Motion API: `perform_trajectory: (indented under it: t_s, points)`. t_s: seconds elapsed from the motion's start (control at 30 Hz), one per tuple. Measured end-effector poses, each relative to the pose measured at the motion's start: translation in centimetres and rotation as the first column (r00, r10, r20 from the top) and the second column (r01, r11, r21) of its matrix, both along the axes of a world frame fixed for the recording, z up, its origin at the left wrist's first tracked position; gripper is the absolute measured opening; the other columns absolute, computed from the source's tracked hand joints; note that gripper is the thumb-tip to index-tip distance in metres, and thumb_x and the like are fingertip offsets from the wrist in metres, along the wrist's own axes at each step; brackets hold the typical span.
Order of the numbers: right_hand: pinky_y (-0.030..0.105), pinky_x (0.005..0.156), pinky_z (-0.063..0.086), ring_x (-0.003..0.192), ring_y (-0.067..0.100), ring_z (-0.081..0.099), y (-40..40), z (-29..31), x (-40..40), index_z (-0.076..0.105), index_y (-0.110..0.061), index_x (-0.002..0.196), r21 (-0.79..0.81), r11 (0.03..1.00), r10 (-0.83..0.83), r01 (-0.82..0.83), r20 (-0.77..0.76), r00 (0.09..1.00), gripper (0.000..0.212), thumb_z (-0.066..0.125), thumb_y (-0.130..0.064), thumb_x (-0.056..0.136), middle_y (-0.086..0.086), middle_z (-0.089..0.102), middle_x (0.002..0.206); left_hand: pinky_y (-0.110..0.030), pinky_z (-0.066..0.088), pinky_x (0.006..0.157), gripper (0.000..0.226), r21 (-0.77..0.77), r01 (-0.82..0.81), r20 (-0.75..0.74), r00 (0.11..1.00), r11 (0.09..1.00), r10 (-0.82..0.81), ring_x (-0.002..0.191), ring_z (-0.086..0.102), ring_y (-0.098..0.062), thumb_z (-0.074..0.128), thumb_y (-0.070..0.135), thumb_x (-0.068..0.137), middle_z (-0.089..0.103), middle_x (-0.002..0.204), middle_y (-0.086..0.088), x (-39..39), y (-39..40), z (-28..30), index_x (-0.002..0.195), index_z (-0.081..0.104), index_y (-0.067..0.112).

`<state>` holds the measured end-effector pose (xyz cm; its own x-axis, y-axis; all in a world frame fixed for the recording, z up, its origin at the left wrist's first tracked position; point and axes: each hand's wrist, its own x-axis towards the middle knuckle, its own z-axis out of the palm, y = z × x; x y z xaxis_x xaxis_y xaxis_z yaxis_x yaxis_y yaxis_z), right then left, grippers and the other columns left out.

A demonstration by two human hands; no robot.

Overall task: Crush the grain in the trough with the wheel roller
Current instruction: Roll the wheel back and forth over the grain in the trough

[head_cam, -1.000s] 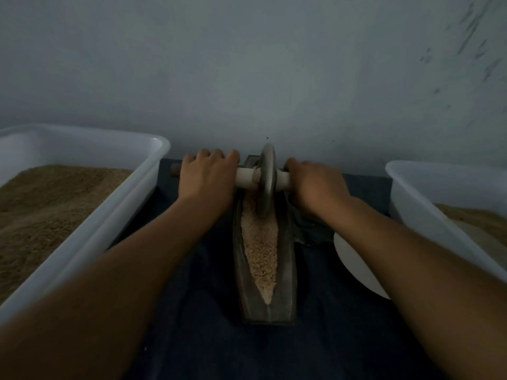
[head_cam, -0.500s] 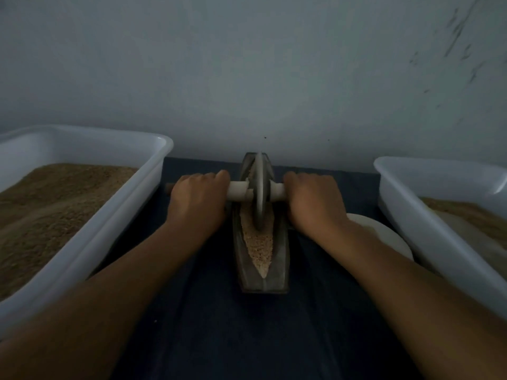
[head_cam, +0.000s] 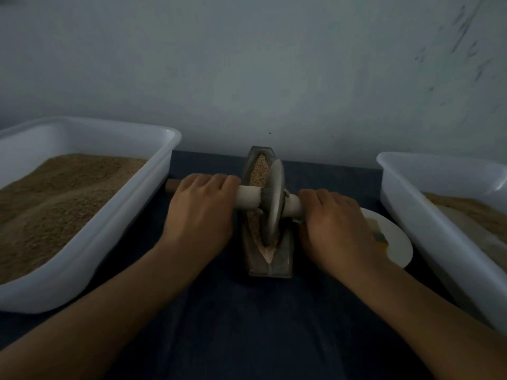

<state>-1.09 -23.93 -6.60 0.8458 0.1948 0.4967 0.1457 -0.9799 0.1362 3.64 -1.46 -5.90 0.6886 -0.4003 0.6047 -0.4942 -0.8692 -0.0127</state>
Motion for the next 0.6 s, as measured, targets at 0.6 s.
perform_trajectory:
  t_s: [0.6]
  points:
    - [0.032, 0.061, 0.030, 0.090, 0.030, 0.060, -1.6, 1.9, 14.2, 0.054, -0.015, 0.113, 0.006, 0.991, -0.130, 0.132, -0.124, 0.984, 0.027, 0.065, -0.023, 0.090, 0.007, 0.063, 0.102, -0.042, 0.041, 0.086, 0.036, 0.131, -0.201, -0.117, 0.969, 0.971, 0.217, 0.102, 0.057, -0.030, 0.067, 0.024, 0.084, 0.061, 0.111, -0.009, 11.5, -3.5, 1.2, 0.115, 0.051, 0.020]
